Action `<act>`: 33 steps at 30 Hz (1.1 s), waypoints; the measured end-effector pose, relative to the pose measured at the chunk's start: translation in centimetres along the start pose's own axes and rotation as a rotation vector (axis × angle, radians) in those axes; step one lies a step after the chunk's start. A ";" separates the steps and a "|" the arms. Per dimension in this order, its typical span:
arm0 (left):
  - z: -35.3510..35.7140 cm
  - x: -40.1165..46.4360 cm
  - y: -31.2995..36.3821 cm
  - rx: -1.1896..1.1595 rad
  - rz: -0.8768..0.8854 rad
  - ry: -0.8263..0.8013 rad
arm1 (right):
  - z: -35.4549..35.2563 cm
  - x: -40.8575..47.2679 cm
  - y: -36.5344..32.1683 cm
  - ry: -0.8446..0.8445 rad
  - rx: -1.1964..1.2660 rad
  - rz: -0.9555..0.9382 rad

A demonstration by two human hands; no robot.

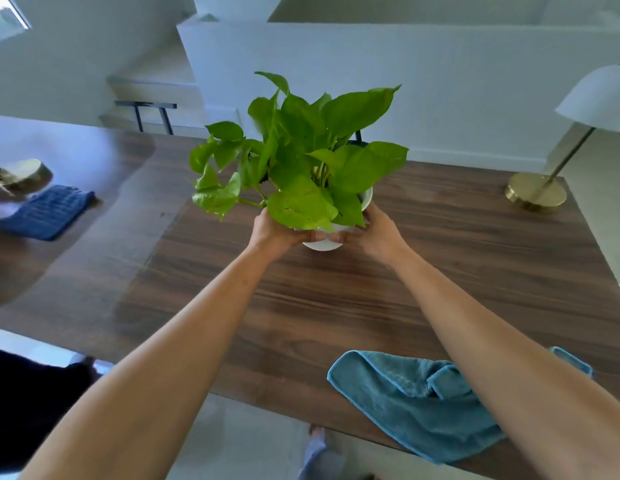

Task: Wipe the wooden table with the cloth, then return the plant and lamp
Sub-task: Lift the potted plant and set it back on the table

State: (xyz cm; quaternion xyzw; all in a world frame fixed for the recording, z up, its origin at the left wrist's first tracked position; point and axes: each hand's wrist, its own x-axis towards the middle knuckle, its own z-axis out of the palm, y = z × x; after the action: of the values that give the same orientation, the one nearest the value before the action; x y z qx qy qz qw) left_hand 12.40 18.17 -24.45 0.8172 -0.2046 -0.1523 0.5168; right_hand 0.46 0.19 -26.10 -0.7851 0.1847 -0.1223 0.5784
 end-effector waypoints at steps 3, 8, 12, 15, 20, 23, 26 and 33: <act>0.2 -0.5 -0.5 -0.030 -0.008 -0.006 | 0.2 -0.3 0.5 0.012 -0.025 0.008; 0.7 -1.0 -1.4 -0.038 0.010 -0.012 | 0.8 -0.9 1.2 0.028 -0.051 0.011; 0.7 -0.9 -2.0 -0.038 -0.023 -0.025 | 1.1 -1.1 1.4 0.022 -0.065 0.029; 0.5 -1.0 -2.1 -0.004 -0.051 -0.029 | 0.9 -1.2 1.0 0.005 -0.109 0.023; 0.8 -3.0 -0.7 0.178 -0.076 -0.031 | 0.0 -1.8 0.9 -0.012 -0.143 0.026; 1.6 -4.6 0.3 0.356 -0.125 -0.058 | -0.9 -2.7 0.9 -0.008 -0.143 0.067; 2.9 -6.6 1.0 0.505 -0.155 -0.127 | -2.6 -4.2 1.1 0.020 -0.129 0.139; 9.0 -9.9 5.2 0.653 -0.114 -0.265 | -9.2 -8.8 1.5 0.175 -0.156 0.180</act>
State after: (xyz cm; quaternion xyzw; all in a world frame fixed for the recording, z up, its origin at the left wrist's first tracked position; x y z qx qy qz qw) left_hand -1.26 14.00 -23.19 0.9225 -0.2619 -0.2123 0.1881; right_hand -11.40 -4.33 -24.56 -0.7945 0.3127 -0.1231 0.5058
